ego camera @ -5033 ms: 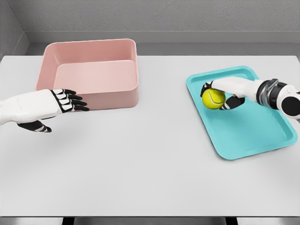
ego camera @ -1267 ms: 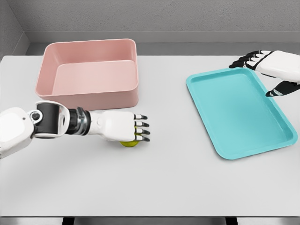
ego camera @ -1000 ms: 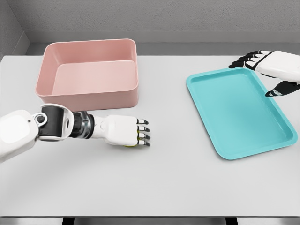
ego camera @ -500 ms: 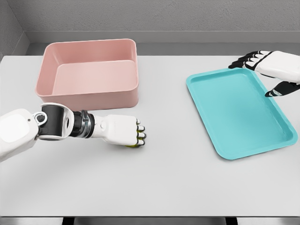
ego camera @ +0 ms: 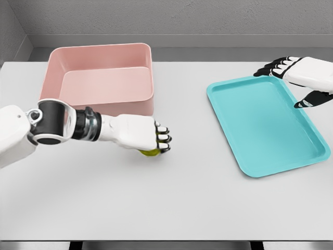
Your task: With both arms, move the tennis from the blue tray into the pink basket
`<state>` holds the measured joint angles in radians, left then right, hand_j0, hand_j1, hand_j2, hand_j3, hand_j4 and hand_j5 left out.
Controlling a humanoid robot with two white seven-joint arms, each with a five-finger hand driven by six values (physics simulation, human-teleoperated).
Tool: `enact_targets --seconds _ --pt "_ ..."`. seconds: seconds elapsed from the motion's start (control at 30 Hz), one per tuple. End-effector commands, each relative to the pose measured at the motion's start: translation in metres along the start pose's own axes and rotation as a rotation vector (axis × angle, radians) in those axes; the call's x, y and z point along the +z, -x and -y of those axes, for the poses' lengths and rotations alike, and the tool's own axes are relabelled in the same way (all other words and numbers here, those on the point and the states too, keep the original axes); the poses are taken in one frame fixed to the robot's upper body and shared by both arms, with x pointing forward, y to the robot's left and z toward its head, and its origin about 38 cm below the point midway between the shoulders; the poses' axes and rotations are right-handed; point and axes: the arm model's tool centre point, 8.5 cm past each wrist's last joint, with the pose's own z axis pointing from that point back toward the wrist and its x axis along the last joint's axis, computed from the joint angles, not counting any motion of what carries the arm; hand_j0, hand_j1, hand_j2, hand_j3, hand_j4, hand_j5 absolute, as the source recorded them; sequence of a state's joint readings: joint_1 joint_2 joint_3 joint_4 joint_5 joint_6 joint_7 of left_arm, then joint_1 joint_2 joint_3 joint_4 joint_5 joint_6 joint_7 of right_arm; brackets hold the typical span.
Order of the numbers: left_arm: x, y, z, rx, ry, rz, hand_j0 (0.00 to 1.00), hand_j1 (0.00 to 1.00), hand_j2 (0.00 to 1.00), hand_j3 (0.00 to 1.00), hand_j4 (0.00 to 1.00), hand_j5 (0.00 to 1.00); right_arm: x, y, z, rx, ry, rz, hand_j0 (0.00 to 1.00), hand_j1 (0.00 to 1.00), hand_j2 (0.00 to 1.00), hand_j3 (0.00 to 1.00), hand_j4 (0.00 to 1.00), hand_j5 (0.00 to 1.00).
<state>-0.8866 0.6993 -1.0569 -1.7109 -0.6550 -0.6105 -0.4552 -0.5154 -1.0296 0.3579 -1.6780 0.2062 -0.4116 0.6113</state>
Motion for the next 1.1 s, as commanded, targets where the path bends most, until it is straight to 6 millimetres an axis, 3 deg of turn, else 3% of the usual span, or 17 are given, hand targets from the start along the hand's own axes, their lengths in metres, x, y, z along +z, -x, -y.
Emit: enact_targets --seconds 0.0,0.13,0.37,0.57,0.8,0.93,1.07 --pt "0.010 0.008 -0.015 0.038 -0.074 -0.013 0.01 0.01 0.01 0.01 0.01 0.01 0.001 0.001 0.000 -0.004 0.001 -0.002 1.00 1.00 1.00 1.00 1.00 1.00" --pt "0.034 0.028 -0.040 0.039 -0.165 -0.079 0.01 0.01 0.01 0.01 0.01 0.01 0.001 0.001 0.000 -0.005 0.001 -0.003 1.00 1.00 1.00 1.00 1.00 1.00" --pt "0.079 0.071 -0.050 0.159 -0.307 -0.202 0.02 0.02 0.02 0.02 0.02 0.02 0.000 0.001 0.000 -0.005 0.000 -0.002 1.00 1.00 1.00 1.00 1.00 1.00" --pt "0.115 0.113 -0.018 0.302 -0.338 -0.346 0.03 0.03 0.03 0.03 0.03 0.03 0.000 0.001 -0.002 -0.008 -0.002 -0.002 1.00 1.00 1.00 1.00 1.00 1.00" --pt "0.143 0.144 0.047 0.477 -0.269 -0.502 0.03 0.03 0.03 0.03 0.03 0.03 0.000 0.001 -0.003 -0.010 -0.004 -0.002 1.00 1.00 1.00 1.00 1.00 1.00" --pt "0.143 0.147 0.074 0.547 -0.238 -0.532 0.05 0.05 0.05 0.05 0.05 0.05 0.000 0.001 -0.003 -0.010 -0.004 -0.002 1.00 1.00 1.00 1.00 1.00 1.00" --pt "0.128 0.155 0.100 0.643 -0.225 -0.553 0.06 0.06 0.06 0.06 0.06 0.06 0.000 0.001 -0.003 -0.010 -0.004 -0.002 1.00 1.00 1.00 1.00 1.00 1.00"
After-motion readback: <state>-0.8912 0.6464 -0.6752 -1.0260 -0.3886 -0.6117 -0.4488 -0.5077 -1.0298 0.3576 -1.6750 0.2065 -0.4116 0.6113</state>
